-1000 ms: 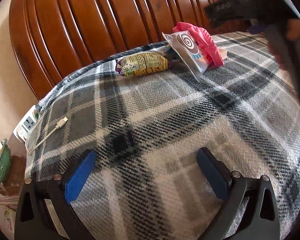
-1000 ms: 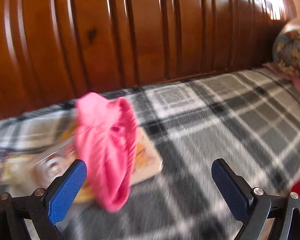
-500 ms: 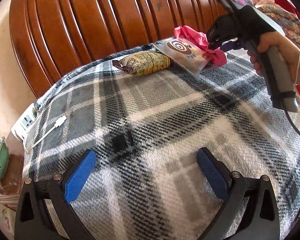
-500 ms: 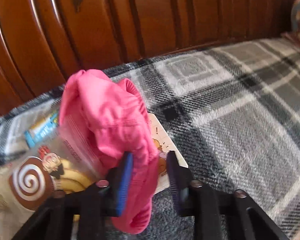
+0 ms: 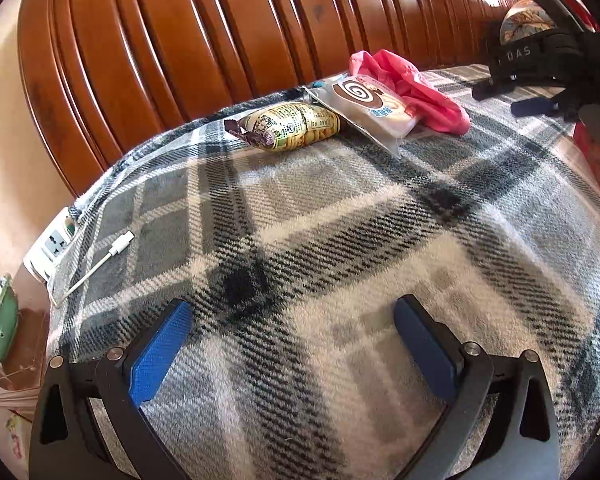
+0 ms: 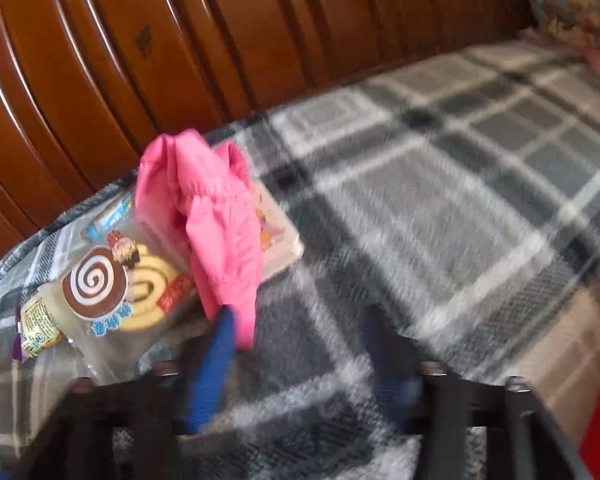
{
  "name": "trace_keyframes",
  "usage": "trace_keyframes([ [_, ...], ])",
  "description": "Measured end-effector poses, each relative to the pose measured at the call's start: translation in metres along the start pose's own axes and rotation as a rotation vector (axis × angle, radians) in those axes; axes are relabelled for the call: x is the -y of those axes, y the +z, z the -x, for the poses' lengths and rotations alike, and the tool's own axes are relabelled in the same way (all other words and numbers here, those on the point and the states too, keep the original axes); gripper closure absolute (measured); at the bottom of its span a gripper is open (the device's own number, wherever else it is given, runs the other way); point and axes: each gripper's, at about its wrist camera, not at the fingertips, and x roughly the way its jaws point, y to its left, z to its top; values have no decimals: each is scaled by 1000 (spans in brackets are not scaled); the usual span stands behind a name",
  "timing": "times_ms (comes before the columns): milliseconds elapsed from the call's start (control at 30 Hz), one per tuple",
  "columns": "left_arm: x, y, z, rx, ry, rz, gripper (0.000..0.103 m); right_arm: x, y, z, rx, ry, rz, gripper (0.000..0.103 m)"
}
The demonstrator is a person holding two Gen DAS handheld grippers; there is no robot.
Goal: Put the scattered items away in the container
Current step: 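Grasp the pink cloth with the right tool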
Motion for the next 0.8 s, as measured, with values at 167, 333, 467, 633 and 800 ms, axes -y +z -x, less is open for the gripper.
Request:
trace_keyframes([
  [167,-5,1,-4,1,5,-6,0,-19,9,-22,-12,37,102,35],
  [333,-6,3,-3,0,4,-5,0,-33,14,-67,-148,172,37,50],
  [467,-8,3,-2,-3,-11,7,0,-4,8,-69,-147,330,-205,76],
  [633,-13,5,-2,-19,-52,40,0,22,-2,-50,-82,426,-359,78],
  [800,-14,7,-1,-20,-50,37,0,33,8,-31,-37,554,-440,79],
])
